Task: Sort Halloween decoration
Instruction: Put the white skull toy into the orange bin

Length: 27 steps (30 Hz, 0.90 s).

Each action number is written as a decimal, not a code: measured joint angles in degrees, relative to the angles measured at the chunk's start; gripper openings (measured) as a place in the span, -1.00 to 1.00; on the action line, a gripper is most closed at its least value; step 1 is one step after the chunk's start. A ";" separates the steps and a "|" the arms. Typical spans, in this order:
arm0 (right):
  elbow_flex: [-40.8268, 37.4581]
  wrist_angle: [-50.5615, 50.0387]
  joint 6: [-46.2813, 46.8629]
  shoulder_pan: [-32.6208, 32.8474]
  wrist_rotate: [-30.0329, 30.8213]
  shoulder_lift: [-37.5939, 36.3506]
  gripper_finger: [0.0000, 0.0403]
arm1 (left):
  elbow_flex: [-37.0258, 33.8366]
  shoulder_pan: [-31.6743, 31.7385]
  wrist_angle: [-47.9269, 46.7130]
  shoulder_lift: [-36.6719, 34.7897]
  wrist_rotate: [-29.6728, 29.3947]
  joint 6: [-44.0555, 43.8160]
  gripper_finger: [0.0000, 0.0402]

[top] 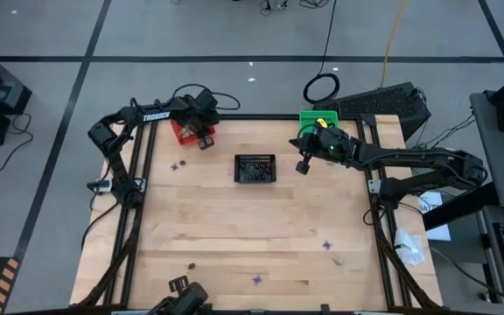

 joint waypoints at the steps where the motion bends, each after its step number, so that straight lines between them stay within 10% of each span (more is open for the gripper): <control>1: 0.00 0.00 0.00 0.00 0.01 0.00 -1.00 | 0.06 -0.29 -1.12 -0.01 0.11 0.44 -0.74; 15: 0.00 0.02 0.02 0.00 0.01 0.00 -1.00 | 0.08 -3.43 -1.51 -9.58 -0.72 1.93 -0.74; 27: 0.00 0.04 0.61 0.01 -0.01 0.00 -1.00 | -0.01 1.67 2.41 -3.53 2.58 0.54 -0.74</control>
